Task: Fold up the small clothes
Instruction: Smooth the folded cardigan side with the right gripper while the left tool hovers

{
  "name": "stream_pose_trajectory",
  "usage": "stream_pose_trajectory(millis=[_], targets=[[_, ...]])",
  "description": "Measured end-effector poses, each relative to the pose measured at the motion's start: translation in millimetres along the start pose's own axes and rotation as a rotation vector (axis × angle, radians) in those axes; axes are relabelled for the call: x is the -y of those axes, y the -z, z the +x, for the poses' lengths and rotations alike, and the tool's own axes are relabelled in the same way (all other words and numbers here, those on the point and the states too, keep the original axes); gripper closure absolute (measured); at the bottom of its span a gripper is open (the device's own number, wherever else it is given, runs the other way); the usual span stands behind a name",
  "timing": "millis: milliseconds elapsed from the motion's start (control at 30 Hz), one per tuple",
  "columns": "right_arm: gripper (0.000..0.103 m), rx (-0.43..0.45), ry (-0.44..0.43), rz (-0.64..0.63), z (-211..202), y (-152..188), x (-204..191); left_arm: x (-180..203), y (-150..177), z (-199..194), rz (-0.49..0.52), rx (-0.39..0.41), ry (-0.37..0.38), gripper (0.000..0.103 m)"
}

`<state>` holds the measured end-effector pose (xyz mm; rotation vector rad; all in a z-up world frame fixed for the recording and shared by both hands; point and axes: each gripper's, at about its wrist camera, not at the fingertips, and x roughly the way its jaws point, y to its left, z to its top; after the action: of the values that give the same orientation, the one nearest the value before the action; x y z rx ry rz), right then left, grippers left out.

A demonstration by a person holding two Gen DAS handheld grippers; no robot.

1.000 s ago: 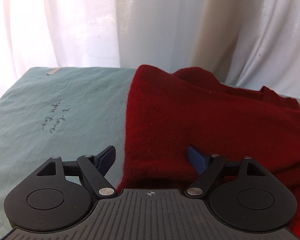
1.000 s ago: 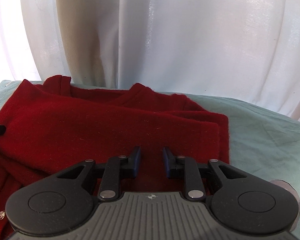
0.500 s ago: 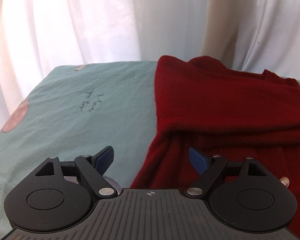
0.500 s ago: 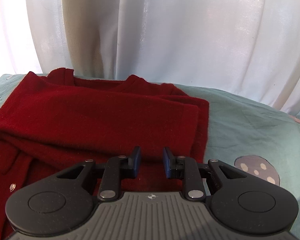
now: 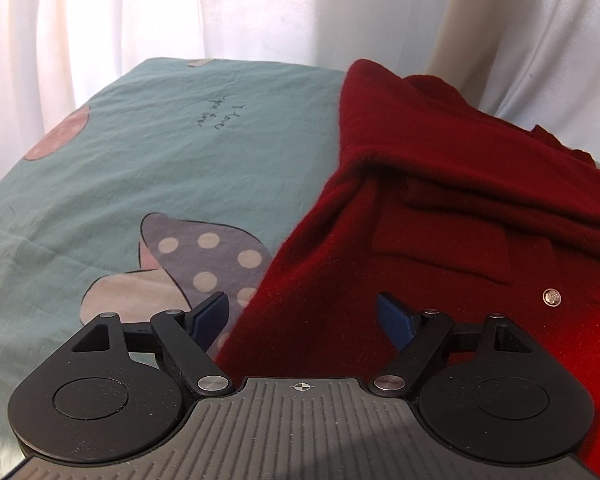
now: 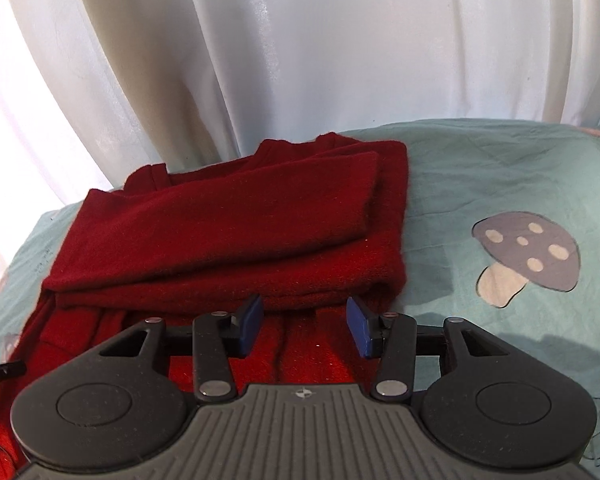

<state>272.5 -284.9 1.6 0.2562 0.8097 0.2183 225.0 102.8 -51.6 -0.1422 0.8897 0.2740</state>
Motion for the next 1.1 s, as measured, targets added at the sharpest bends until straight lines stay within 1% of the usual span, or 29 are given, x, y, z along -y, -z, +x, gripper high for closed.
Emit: stream_pose_trajectory(millis=[100,133,200,267,300,333,367,433,500,567,600,700,767,800,833,867,900,933,1000,1100], targets=[[0.056,-0.043,-0.088,0.096,14,-3,4,13,1,-1,0.011,-0.009,-0.009,0.017],[0.056,-0.063,-0.109,0.126,19,-4,4,18,0,-2,0.018,-0.008,-0.013,0.017],[0.056,-0.081,-0.131,0.147,21,-6,0,24,0,-4,0.032,-0.001,-0.019,0.016],[0.056,-0.062,-0.164,0.126,15,-9,-7,28,-1,-5,0.040,0.007,-0.020,0.015],[0.054,-0.048,-0.184,0.119,11,-12,-9,30,-1,-6,0.041,0.009,-0.022,0.015],[0.050,-0.035,-0.195,0.119,9,-15,-10,31,-2,-5,0.042,0.009,-0.024,0.015],[0.048,-0.021,-0.194,0.122,9,-19,-10,33,-2,-4,0.042,0.008,-0.026,0.015],[0.047,-0.005,-0.149,0.145,15,-25,-5,36,-4,-3,0.041,0.005,-0.028,0.015],[0.048,-0.022,-0.131,0.205,28,-30,6,40,-5,-2,0.043,0.006,-0.025,0.014],[0.052,-0.045,-0.144,0.278,42,-31,16,43,-7,-2,0.049,0.013,-0.019,0.013],[0.056,-0.051,-0.151,0.318,49,-31,21,45,-9,-2,0.050,0.019,-0.014,0.012],[0.058,-0.031,-0.170,0.398,60,-33,28,46,-10,-1,0.044,0.022,0.002,0.012],[0.064,-0.009,-0.168,0.416,64,-36,29,47,-10,0,0.039,0.016,0.008,0.011],[0.070,-0.003,-0.171,0.419,66,-37,28,47,-10,1,0.039,0.015,0.009,0.011],[0.079,0.000,-0.173,0.427,67,-38,29,47,-11,1,0.038,0.014,0.009,0.011],[0.083,-0.001,-0.177,0.431,69,-39,29,47,-11,2,0.037,0.013,0.008,0.011],[0.092,-0.005,-0.177,0.436,71,-39,30,47,-11,2,0.034,0.012,0.007,0.011],[0.093,-0.007,-0.171,0.440,71,-38,30,45,-12,1,0.029,0.013,0.009,0.011],[0.094,0.013,-0.157,0.417,64,-38,26,42,-13,-3,0.018,0.019,0.015,0.011],[0.094,0.106,-0.163,0.348,38,-37,21,31,-12,-11,-0.009,0.030,0.009,0.011]])
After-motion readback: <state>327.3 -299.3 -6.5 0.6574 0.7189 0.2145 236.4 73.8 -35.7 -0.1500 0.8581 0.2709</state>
